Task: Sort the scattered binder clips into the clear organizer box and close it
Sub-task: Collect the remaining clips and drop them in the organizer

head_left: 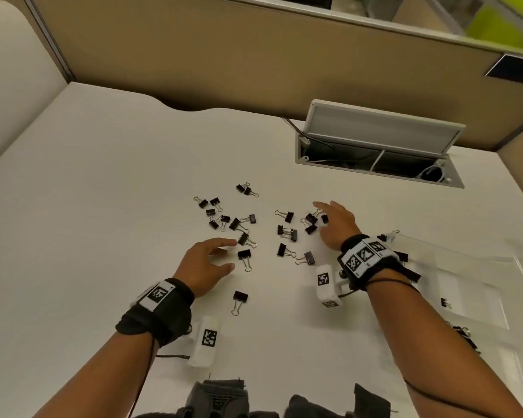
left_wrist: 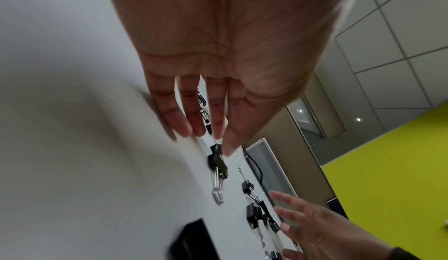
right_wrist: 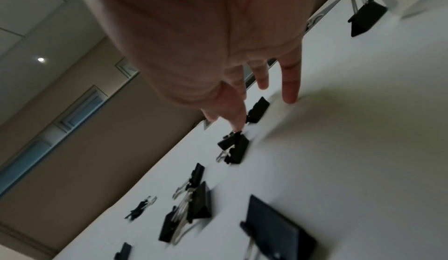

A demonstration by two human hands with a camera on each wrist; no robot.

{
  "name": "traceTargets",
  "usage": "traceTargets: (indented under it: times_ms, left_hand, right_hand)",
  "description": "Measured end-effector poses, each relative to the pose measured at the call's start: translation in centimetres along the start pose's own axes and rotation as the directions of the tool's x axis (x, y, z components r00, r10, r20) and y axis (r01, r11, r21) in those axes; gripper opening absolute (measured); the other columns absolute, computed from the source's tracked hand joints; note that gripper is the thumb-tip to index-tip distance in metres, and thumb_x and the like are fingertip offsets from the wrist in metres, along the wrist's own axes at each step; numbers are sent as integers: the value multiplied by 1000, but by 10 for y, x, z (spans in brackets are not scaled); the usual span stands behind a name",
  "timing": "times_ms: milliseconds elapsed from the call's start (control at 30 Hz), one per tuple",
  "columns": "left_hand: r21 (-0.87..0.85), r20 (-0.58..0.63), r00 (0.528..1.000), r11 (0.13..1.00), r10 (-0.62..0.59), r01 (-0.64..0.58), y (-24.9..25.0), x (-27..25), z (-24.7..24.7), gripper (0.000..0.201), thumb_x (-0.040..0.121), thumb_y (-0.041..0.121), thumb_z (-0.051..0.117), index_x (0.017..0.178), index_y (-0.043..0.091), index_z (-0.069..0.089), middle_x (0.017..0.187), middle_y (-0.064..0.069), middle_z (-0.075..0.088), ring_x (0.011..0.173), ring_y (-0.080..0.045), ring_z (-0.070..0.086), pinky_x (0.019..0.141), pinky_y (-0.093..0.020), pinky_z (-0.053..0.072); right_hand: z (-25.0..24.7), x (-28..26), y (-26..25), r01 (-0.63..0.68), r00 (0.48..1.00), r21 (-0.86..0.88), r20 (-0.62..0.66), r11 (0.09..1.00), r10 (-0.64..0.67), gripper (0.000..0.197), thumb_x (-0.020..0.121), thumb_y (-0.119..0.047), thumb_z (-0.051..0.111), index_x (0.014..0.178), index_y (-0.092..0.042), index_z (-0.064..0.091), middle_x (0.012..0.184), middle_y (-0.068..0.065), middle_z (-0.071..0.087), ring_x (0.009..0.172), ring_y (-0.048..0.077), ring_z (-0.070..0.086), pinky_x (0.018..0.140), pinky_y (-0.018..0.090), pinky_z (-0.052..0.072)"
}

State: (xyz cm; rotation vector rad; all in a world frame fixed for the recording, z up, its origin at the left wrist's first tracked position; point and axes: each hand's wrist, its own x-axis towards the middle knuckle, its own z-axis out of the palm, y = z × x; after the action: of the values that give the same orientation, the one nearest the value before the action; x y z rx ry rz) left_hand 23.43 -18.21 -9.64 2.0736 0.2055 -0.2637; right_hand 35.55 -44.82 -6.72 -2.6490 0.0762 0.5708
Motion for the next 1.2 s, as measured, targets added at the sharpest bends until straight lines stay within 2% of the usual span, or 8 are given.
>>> traceTargets:
  times_ms: [333,433,500,600,700,867,1100,1200]
  left_hand:
    - [25,-59,995,997,77,-75,12,-9,14,26,82,19,70,103,32,62,106,11,59,92,-3,56,71,-12,37]
    - [16,37,995,996,92,-92,18,-11,23,32,84,16,66,112,31,61,111,11,59,97,-3,57,71,-15,43]
    - [39,121,989,996,79,-84,20,-11,29,42,85,11,63,120,33,58,116,8,57,103,-7,57,70,-18,50]
    - [91,194,980,994,44,-62,28,-9,35,57,84,2,59,131,31,50,123,3,53,108,-12,55,78,-25,55]
    - [186,264,964,980,20,-71,42,-3,39,70,82,-5,51,143,27,37,135,0,47,113,-12,49,93,-24,43]
    - [321,343,939,944,-38,-79,50,10,46,78,78,-3,49,146,29,29,146,-6,40,132,-20,40,107,-37,39]
    - [331,443,896,926,19,-183,49,-11,52,66,79,-5,47,134,32,50,129,4,58,117,-11,53,103,-28,41]
    - [248,333,942,960,42,-130,42,-21,39,61,81,-3,50,130,33,54,115,9,54,90,-2,54,79,-16,44]
  right_hand:
    - [32,-64,4,226,968,-135,138,965,-207,57,86,4,50,134,-26,50,145,5,32,132,27,26,109,32,29]
    - [33,-92,19,247,951,-8,191,969,-241,65,86,10,45,138,-28,43,143,2,38,131,21,35,108,27,31]
    - [25,-104,30,178,975,142,105,974,-194,61,88,9,45,138,-28,44,140,1,43,122,14,44,100,21,35]
    - [21,-114,44,104,994,165,11,981,-107,55,88,-6,61,136,-27,45,134,1,48,106,7,48,89,18,35]
    - [31,-125,47,74,988,113,124,991,-88,72,77,-23,76,139,-28,40,124,-1,48,99,7,50,84,17,37]
    - [50,-129,37,84,981,145,162,986,-108,82,73,-19,79,141,-31,35,122,-3,42,99,7,48,83,16,38]
    - [39,-106,19,159,980,84,111,984,-168,58,87,2,51,138,-25,42,129,3,42,114,12,47,95,19,38]
    - [35,-86,4,182,977,35,109,983,-185,61,85,5,45,137,-26,43,129,6,42,119,19,46,100,27,40]
